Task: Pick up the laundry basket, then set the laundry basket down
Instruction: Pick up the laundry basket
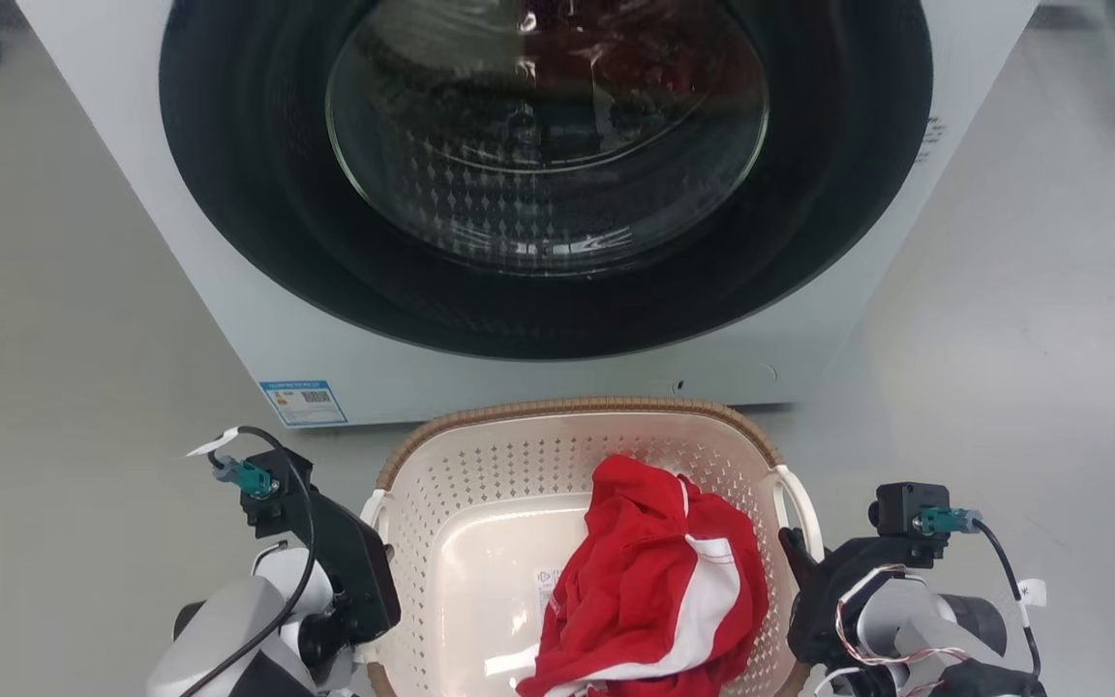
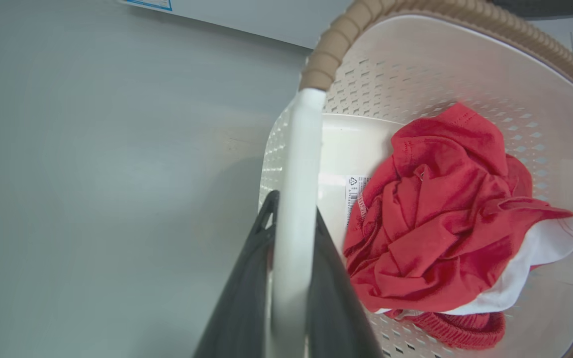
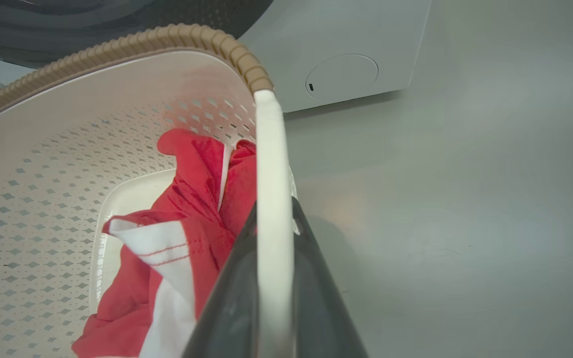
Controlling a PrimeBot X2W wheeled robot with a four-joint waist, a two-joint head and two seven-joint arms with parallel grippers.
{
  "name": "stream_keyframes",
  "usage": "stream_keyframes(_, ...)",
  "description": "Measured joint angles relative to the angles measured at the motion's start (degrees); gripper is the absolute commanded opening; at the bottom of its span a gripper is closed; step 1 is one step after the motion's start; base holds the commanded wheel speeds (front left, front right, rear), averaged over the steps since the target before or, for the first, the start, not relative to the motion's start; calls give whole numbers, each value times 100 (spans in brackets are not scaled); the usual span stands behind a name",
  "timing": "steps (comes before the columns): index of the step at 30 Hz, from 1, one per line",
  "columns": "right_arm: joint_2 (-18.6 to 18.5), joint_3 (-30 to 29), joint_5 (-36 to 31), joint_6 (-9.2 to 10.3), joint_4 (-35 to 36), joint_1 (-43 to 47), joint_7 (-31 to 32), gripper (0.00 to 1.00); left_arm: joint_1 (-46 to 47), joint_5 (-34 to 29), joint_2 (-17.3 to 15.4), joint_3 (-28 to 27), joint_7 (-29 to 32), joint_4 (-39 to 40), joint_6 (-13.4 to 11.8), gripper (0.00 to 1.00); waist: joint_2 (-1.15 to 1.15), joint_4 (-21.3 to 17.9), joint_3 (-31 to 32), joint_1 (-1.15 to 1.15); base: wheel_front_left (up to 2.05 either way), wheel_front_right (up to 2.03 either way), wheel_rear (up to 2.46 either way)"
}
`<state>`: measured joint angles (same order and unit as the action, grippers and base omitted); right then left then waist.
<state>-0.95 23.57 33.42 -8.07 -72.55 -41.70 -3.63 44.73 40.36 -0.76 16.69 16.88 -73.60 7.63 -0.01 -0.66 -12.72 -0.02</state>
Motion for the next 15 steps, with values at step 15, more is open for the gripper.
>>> stream_keyframes(15, 8, 202, 437, -1, 142, 495, 503, 0, -315, 141, -10, 0, 308, -62, -13, 0, 0, 59, 1006, 1, 0, 0, 0)
